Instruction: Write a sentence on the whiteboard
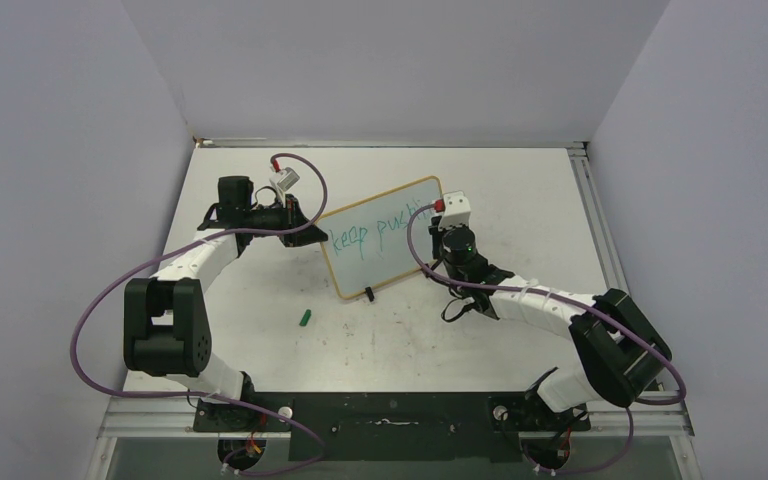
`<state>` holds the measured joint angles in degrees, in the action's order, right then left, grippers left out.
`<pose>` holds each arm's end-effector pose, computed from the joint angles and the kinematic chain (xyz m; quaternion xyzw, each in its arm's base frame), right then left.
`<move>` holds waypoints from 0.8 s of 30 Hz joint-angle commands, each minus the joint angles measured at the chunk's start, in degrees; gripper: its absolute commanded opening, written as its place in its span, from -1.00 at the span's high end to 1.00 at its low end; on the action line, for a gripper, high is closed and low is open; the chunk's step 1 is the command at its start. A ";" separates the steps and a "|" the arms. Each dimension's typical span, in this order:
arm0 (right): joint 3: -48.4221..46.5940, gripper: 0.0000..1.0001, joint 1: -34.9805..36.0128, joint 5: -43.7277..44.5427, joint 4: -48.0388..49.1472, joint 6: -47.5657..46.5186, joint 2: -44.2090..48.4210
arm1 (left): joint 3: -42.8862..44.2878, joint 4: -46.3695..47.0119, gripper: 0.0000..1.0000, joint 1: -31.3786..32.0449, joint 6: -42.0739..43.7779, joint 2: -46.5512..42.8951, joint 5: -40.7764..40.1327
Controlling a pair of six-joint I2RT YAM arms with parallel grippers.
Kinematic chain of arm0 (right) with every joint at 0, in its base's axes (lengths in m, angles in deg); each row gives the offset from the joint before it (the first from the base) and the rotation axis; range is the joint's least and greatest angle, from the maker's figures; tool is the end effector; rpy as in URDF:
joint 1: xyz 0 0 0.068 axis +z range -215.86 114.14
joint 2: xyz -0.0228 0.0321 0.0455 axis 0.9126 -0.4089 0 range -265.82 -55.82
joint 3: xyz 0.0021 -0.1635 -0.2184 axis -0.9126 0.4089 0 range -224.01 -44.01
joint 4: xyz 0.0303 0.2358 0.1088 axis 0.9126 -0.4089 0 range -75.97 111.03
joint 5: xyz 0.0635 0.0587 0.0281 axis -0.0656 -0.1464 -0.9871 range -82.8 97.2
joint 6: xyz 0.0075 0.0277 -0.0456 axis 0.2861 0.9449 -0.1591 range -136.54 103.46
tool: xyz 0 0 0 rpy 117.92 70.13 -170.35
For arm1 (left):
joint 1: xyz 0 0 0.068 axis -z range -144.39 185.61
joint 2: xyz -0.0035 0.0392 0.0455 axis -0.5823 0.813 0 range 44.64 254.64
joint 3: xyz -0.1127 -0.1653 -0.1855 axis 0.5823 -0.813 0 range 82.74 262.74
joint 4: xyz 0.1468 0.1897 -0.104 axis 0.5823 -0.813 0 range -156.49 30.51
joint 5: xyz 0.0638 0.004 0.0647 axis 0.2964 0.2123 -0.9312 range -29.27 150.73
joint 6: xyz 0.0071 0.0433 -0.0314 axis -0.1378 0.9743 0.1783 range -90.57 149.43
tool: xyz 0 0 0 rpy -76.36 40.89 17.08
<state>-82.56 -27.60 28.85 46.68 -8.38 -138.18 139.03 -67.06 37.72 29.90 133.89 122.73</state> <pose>0.2476 0.1785 0.2154 -0.1002 0.7968 0.0873 0.5894 0.3223 -0.0433 0.2355 0.2328 0.7735 -0.4729 0.3519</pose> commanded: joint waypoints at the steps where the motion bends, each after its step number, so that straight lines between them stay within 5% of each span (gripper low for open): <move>1: 0.05 0.89 -0.65 -0.15 1.08 0.44 -0.06 | 2.22 0.19 1.00 -0.18 1.29 -1.72 -1.27; 24: 3.99 0.89 -0.74 -0.55 0.73 1.12 6.94 | 2.21 0.19 1.00 -0.18 1.29 -1.89 -1.28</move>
<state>-77.60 -27.95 28.74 45.59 -7.02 -135.63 139.03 -67.08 37.72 29.95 133.87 122.71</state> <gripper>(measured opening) 0.151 0.082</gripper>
